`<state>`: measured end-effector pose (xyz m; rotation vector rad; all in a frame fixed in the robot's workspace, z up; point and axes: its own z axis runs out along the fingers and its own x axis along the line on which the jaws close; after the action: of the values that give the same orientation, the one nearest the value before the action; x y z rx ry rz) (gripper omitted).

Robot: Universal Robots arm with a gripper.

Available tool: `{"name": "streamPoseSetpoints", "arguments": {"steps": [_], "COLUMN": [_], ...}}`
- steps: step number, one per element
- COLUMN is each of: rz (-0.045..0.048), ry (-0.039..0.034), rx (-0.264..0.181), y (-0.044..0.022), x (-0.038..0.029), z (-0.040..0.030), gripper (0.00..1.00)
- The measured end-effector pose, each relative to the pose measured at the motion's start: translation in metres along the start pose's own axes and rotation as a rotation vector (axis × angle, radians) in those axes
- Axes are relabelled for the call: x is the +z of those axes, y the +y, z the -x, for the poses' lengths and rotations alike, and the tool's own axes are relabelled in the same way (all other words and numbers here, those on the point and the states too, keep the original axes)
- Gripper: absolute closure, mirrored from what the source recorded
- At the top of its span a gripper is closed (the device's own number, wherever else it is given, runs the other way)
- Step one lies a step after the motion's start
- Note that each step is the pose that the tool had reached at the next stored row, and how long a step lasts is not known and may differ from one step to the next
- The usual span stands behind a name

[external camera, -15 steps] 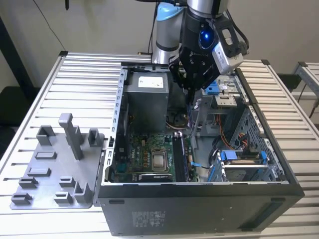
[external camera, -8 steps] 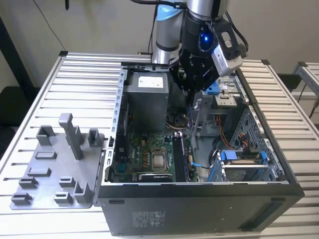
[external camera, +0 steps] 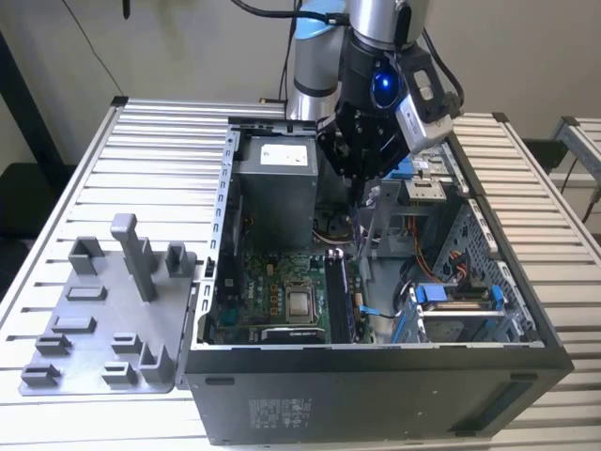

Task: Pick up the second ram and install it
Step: 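Insert the second ram into the second slot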

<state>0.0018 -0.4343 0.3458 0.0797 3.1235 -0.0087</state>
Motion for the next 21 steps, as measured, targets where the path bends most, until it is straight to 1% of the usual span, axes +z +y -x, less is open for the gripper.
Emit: {"name": "streamPoseSetpoints", "arguments": {"steps": [7,10,16,21], "rz": [0.0035,0.0036,0.0037,0.0037], "ry": [-0.0001,-0.0001,-0.0003,0.0004], "rx": [-0.022,-0.029,-0.029,-0.029], "y": [-0.0004,-0.0004,-0.0006,-0.0008], "x": [0.0124,0.0161,0.0263,0.0326], "z": [-0.0069,-0.008,-0.0091,-0.0096], "gripper": [0.86,0.86,0.86,0.86]}}
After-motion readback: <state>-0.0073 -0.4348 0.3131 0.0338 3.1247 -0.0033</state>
